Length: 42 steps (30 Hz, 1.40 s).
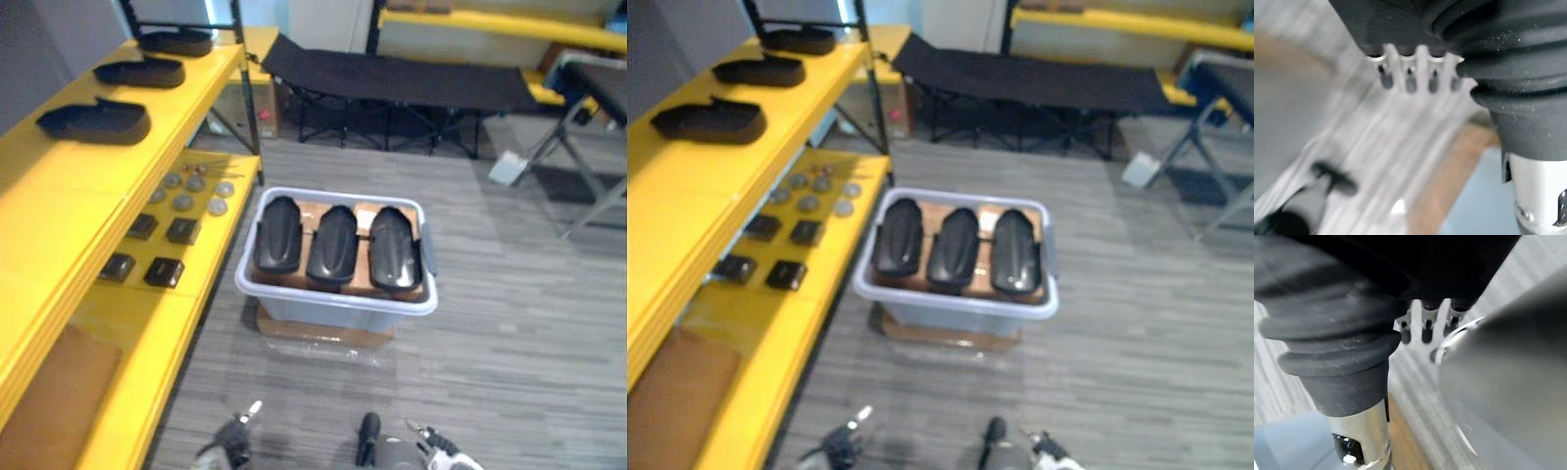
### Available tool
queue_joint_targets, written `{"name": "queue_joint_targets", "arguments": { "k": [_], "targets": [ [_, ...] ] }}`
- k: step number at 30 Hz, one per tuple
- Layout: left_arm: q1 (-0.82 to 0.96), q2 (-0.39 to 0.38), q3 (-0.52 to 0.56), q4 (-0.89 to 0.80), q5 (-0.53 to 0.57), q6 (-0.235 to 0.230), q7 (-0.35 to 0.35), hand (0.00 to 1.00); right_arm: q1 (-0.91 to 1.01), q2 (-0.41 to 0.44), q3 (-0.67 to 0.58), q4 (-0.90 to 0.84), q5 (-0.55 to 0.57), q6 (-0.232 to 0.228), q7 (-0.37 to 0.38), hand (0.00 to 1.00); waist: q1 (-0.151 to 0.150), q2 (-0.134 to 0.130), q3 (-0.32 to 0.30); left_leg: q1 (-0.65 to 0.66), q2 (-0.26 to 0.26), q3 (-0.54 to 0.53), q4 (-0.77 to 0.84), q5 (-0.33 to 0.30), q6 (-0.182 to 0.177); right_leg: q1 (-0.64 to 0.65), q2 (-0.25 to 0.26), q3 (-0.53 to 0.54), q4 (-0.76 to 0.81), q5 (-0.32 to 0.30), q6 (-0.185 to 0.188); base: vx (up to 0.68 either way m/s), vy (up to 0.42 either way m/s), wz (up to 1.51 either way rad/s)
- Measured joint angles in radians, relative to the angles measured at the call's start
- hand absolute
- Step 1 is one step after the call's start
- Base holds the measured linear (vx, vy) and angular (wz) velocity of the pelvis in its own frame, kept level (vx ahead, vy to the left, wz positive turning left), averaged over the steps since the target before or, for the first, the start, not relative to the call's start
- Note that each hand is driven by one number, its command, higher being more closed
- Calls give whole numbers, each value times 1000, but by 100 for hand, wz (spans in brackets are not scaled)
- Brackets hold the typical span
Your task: Walk over and take plastic housings, then place them on the shelf
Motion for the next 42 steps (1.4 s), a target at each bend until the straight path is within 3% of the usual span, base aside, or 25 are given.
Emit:
{"name": "queue_joint_targets", "arguments": {
  "k": [1, 3, 4, 6, 7, 8, 10, 11, 12, 14, 15, 17, 19, 21, 24, 26, 27, 29, 30, 31, 37, 42],
  "targets": [
    [1, 4, 3, 0, -14, -13, 2, 0, 3, 1, -1, 11, -5, -3, 1, 0, 2, -1, 1, -44, 12, 6, 81, -19, 3, 51, 1, -1, -27, -10, -5, 303, -196, -10],
    [1, 14, 3, -3, -31, -19, 4, 0, 4, -8, -5, 16, -60, -21, 20, 0, 1, -1, 1, -86, 26, 58, 76, -25, 14, 101, -3, 2, -57, -17, -2, 218, -102, -14],
    [1, 21, 3, -3, -33, -19, 2, 0, -2, -11, -7, 11, -143, -67, 48, 0, 1, -1, 1, -105, 28, 111, -84, -21, 19, 128, -12, 2, -85, -27, 13, 148, -8, -12],
    [3, 20, 3, -2, -23, -19, 2, 0, 6, -12, 11, 0, -189, -102, 70, 0, 0, 0, 1, -97, 22, 126, -226, -10, 28, 138, -19, 1, -90, -34, 26, 129, 58, -1],
    [6, 20, 3, -2, -13, -19, -2, 0, 20, -19, 75, -32, -240, -139, 103, 0, -2, 2, -1, -94, 10, 127, -365, 48, 42, 139, -23, -4, -95, -39, 45, 144, 159, 8],
    [5, 23, 3, -3, 11, -21, -6, 0, 25, -30, 161, -71, -301, -172, 147, 0, 1, -8, 0, -92, -9, 130, -432, 88, 26, 132, -37, -2, -97, -39, 64, 178, 204, 13],
    [4, 51, -3, -2, 50, -21, -11, 0, 30, -32, 308, -150, -361, -235, 223, 0, -3, -47, -5, -85, -57, 136, -488, 105, 40, 128, -73, -8, -113, -28, 83, 147, 151, 17],
    [-5, 75, -34, -1, 74, -20, -18, 0, 34, -40, 475, -254, -409, -311, 312, 0, -4, -79, -4, -86, -93, 131, -530, 127, 54, 124, -100, -29, -123, -21, 96, 114, 84, 30],
    [-8, 91, -49, -1, 86, -19, -19, 0, 32, -49, 553, -300, -422, -339, 343, 0, -2, -86, -3, -85, -105, 127, -546, 132, 58, 125, -110, -37, -125, -20, 103, 140, 90, 40],
    [-11, 108, -102, -1, 93, -17, -20, 0, -13, -76, 825, -440, -428, -395, 418, 0, 3, -109, -15, -84, -140, 94, -575, 141, 70, 135, -136, -80, -121, -31, 122, 144, 84, 58],
    [-14, 109, -122, -1, 94, -17, -23, 0, -55, -74, 943, -510, -405, -415, 443, 0, 13, -111, -16, -82, -156, 74, -590, 146, 75, 145, -145, -103, -119, -35, 127, 125, 60, 61],
    [-27, 101, -132, -4, 106, -18, -30, 0, -121, -55, 1061, -617, -318, -401, 456, 0, 40, -109, -14, -84, -167, 60, -606, 151, 79, 145, -154, -126, -114, -36, 130, 105, 40, 38],
    [-38, 104, -151, -5, 146, -20, -31, 0, -174, -16, 1092, -731, -217, -374, 429, 0, 56, -111, -13, -81, -170, 41, -628, 163, 81, 146, -155, -146, -100, -34, 131, 83, 31, 33],
    [-41, 118, -152, -12, 182, -29, -43, 0, -246, 50, 1015, -868, -153, -314, 281, 0, 57, -129, -3, -62, -164, 33, -645, 168, 79, 150, -156, -148, -79, -34, 131, 58, 46, 12],
    [-41, 131, -156, -13, 219, -56, -47, 0, -279, 98, 828, -988, -136, -288, 73, 0, 55, -149, 4, -43, -161, 49, -654, 169, 78, 152, -155, -136, -73, -25, 126, 4, 32, -12],
    [-43, 134, -159, -32, 226, -72, -47, 0, -316, 50, 610, -1075, -138, -279, -94, 0, 45, -151, 39, -56, -154, 66, -638, 167, 80, 134, -152, -124, -70, 5, 111, -56, 63, -22],
    [-44, 135, -160, -42, 225, -80, -47, 0, -323, 32, 553, -1090, -138, -280, -134, 0, 41, -149, 55, -74, -151, 74, -616, 159, 89, 120, -151, -115, -66, 12, 109, -110, 86, -26],
    [-78, 152, -172, -52, 218, -104, -42, 0, -347, -30, 361, -1117, -155, -281, -329, 0, 19, -156, 124, -164, -138, 84, -518, 124, 95, 59, -143, -81, -57, 27, 109, -175, 81, -26],
    [-90, 153, -183, -55, 217, -104, -40, 0, -346, -41, 316, -1117, -160, -281, -368, 0, 16, -155, 144, -182, -136, 85, -496, 116, 96, 49, -143, -75, -56, 27, 109, -262, 80, -35],
    [-102, 174, -192, -83, 214, -106, -38, 0, -339, -72, 219, -1118, -160, -280, -474, 0, 2, -155, 205, -220, -124, 100, -438, 91, 100, 27, -139, -50, -57, 27, 110, -216, 57, -36],
    [-111, 215, -189, -80, 199, -104, -14, 0, -238, -132, 43, -1106, -142, -272, -634, 0, -17, -150, 261, -346, -68, 104, -305, 44, 94, -47, -95, -2, -69, 25, 108, -123, -11, -23],
    [-109, 227, -190, -74, 198, -106, -9, 0, -286, -209, -62, -736, -68, -288, -676, 0, -15, -158, 266, -424, -59, 76, -287, 51, 89, -109, -74, -6, -57, 17, 97, -70, -39, 6]
  ]
}}
